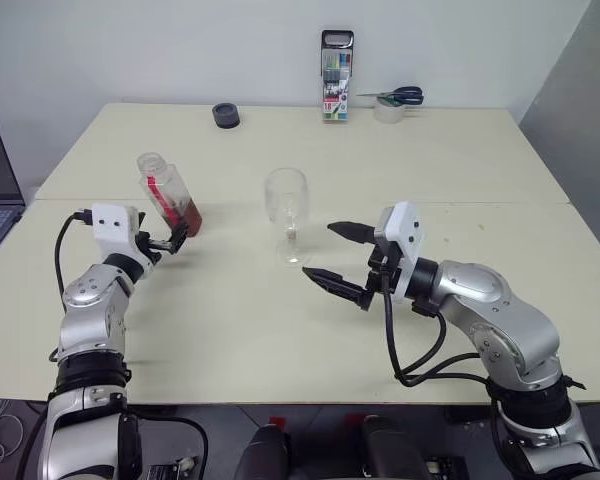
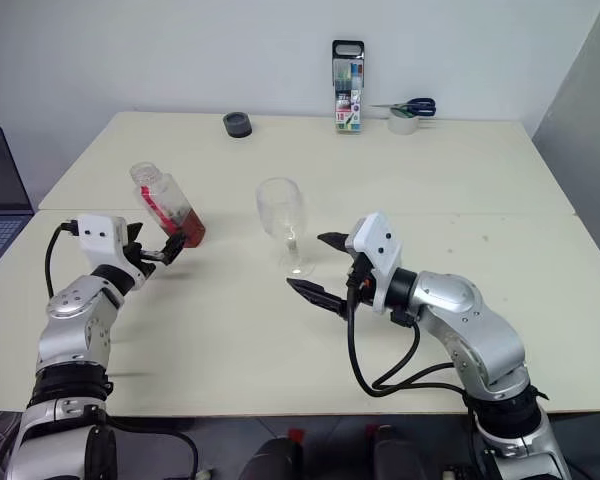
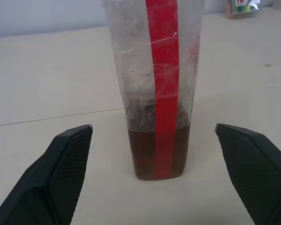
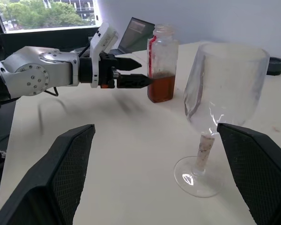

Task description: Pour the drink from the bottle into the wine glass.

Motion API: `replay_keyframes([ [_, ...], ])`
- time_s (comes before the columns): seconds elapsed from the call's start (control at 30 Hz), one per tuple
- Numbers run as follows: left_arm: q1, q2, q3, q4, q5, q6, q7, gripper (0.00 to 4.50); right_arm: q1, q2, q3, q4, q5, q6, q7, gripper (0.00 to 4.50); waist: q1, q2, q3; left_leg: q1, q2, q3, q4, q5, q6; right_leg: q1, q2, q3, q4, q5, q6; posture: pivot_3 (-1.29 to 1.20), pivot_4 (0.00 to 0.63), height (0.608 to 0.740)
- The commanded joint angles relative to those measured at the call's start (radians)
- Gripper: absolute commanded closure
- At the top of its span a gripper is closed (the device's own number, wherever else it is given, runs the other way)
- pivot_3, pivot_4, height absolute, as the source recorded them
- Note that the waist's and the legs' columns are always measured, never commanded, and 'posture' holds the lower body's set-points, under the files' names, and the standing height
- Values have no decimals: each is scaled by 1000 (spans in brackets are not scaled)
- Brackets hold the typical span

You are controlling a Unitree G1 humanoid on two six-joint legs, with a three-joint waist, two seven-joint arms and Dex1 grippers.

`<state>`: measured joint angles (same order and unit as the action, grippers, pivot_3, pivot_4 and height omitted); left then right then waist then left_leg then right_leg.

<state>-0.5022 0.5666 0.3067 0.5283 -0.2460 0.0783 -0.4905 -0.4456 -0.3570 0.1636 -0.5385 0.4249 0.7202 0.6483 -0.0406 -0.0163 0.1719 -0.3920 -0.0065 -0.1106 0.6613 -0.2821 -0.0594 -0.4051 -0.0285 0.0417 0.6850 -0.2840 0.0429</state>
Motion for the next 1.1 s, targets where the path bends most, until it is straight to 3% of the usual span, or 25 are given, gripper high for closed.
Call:
replay_keyframes([
  [0.03, -41, 18, 0, 10, 6, -24, -2, 0, -27, -5, -1, -33, 22, 3, -4, 43, 0, 0, 0, 0, 0, 0, 0, 0, 0, 0, 0, 0, 0, 0, 0, 0, 150, 740],
  [0.63, -217, 45, -11, 231, 18, -94, -48, 0, -34, -31, 11, -37, 30, -17, -3, 43, -1, 0, 0, -1, 0, 0, 0, 0, 0, 0, 0, 0, 0, 0, 0, 0, 150, 740],
  [0.73, -260, 51, -17, 301, 30, -111, -48, 533, -30, -31, 16, -35, 26, -25, -3, 0, -1, 0, 0, -1, 0, 0, 1, 0, 0, 0, 0, -1, 0, 0, 0, 0, 150, 740],
  [0.93, -308, 58, -30, 401, 48, -137, -62, 2370, -28, -34, 22, -33, 21, -36, -6, 0, -6, 0, 0, -1, 0, 0, 0, 0, 0, 0, 0, -1, 0, 0, 0, 0, 150, 740],
  [1.0, -313, 57, -32, 414, 49, -144, -69, 2730, -26, -36, 23, -34, 19, -38, -8, 0, -9, 0, 0, -1, 0, 0, 0, 0, 0, 0, 0, -1, 0, 0, 0, 0, 150, 740],
  [1.1, -302, 44, -37, 388, 44, -150, -84, 2757, -25, -39, 20, -40, 17, -41, -13, 0, -11, 0, 0, -1, 0, 0, 1, 0, 0, 0, 0, -1, 1, 0, 0, 0, 150, 740],
])
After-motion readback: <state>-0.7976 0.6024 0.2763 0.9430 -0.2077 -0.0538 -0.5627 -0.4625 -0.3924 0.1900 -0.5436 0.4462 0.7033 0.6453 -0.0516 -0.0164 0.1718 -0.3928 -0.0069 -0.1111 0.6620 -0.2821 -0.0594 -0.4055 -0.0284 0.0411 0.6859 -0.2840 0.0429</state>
